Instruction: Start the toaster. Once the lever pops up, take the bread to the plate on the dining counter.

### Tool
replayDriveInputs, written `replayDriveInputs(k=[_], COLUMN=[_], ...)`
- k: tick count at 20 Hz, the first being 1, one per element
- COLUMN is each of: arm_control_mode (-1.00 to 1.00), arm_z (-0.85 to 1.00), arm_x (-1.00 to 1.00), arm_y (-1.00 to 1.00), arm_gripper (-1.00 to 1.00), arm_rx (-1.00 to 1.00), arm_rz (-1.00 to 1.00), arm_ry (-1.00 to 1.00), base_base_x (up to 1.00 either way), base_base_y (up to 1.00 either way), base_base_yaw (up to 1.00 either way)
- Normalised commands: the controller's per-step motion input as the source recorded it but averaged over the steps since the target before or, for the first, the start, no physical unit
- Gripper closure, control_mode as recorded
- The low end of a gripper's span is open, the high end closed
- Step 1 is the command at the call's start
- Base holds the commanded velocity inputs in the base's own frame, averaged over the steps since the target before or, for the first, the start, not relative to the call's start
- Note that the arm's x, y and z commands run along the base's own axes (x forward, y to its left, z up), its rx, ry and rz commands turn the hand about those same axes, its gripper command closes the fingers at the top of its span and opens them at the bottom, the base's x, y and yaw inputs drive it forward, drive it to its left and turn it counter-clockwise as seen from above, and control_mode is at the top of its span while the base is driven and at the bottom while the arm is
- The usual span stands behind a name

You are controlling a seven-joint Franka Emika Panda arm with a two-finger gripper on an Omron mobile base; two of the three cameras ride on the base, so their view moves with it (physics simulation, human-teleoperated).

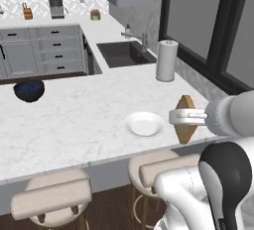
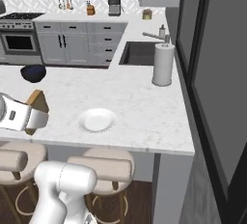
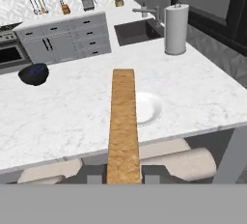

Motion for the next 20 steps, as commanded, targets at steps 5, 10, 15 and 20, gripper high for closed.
replayDriveInputs(k=[5,10,15,20], arm_control_mode=[-1.0,-1.0,-1.0,-1.0], arm_z=[-0.23,-0.39,-0.46,-0.31], arm_x=[0.45,0.99,0.65,0.94], arm_y=[-0.24,-0.5,-0.21,-0.23], arm_gripper=[1.0,1.0,1.0,1.0], arm_rx=[0.01,0.0,0.0,0.01], arm_rz=[0.01,0.13,0.31,0.28], arm_ry=[0.07,0.16,0.0,0.0], base_base_x=[0.23,0.0,0.0,0.0], base_base_y=[-0.05,0.0,0.0,0.0], base_base_yaw=[0.0,0.0,0.0,0.0])
